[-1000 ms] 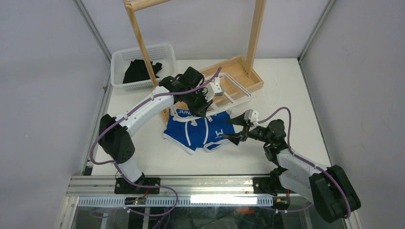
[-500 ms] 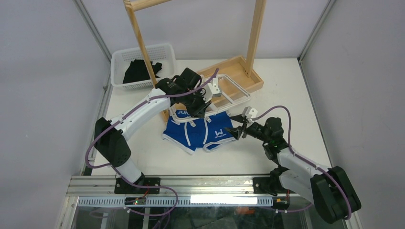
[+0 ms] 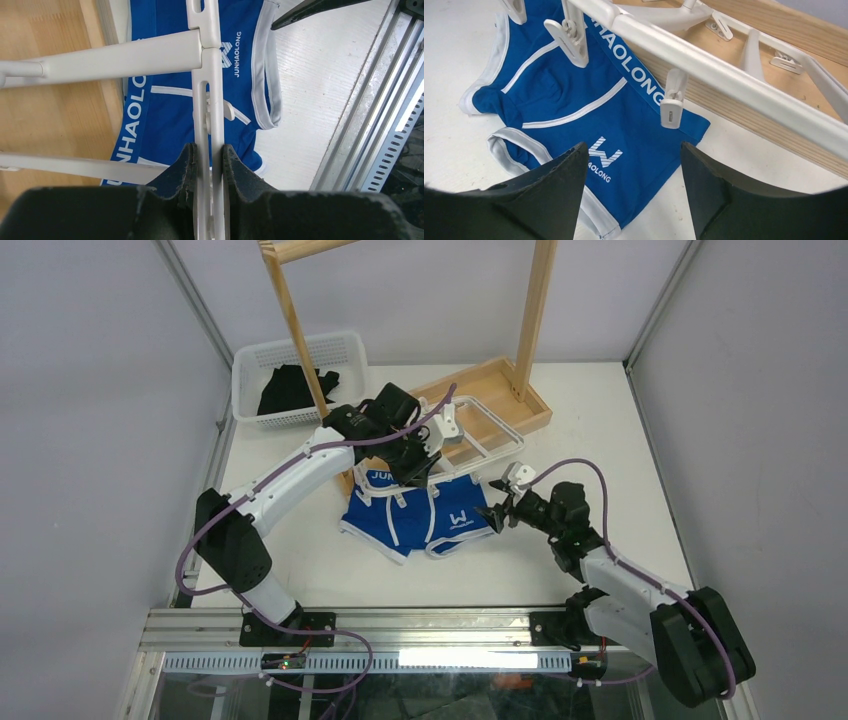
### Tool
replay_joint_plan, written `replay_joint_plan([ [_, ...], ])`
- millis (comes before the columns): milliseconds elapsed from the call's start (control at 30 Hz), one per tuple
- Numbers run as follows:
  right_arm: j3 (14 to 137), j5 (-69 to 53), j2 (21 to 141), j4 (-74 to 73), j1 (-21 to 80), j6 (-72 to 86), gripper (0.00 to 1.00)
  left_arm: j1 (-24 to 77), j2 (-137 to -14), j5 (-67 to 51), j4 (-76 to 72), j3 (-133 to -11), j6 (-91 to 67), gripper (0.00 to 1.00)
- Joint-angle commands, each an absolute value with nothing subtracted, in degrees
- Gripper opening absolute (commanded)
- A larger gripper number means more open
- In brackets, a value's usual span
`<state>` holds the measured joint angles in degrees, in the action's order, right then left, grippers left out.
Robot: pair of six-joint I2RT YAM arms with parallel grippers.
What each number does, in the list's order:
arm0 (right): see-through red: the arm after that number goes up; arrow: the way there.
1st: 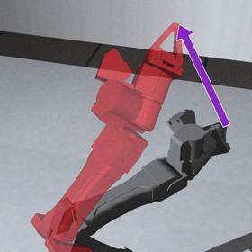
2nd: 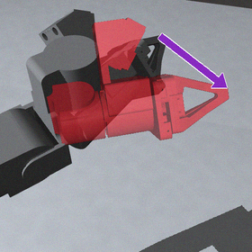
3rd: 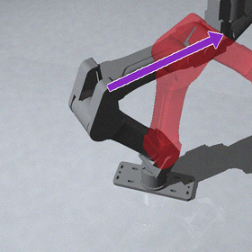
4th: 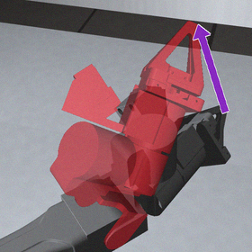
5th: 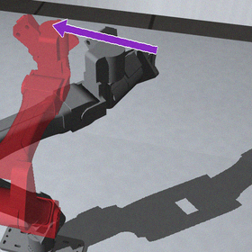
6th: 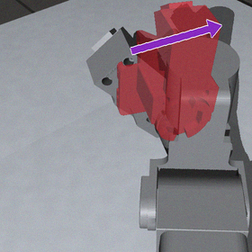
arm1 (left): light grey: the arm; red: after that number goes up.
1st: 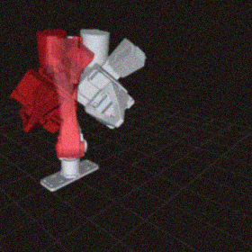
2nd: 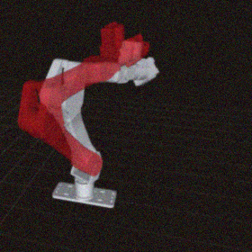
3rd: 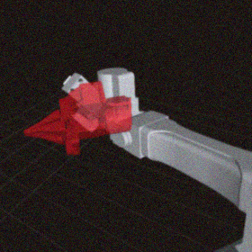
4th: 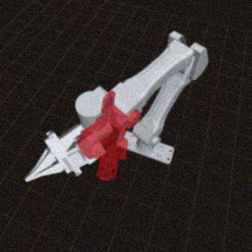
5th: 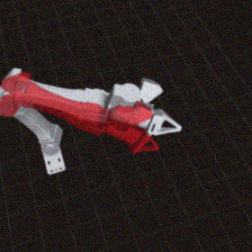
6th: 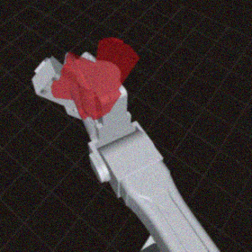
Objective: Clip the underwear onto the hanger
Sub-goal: Open the clamp at the hanger.
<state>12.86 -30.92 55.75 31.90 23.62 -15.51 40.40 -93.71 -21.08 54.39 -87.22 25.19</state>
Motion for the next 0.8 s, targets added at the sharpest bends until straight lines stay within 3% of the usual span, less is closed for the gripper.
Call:
replay_joint_plan([
  [0,17.78,-33.6,58.52,33.41,23.57,-16.86,0.68,39.83,-88.54,-21.46,50.1,-87.85,27.73,0.0],
  [100,19.93,-36.71,56.12,30.75,23.52,-16.46,0.66,39.83,-88.1,-21.21,50.08,-87.55,27.77,0.0],
  [400,45.29,-46.85,55.34,-13.3,24.29,-34.49,0.66,39.98,-89.19,-22.19,50.09,-87.52,27.61,0.0],
  [767,60.39,-42.25,69.18,-32.24,24.57,-60.45,0.68,39.99,-89.29,-23.0,50.01,-87.19,27.59,0.0],
])
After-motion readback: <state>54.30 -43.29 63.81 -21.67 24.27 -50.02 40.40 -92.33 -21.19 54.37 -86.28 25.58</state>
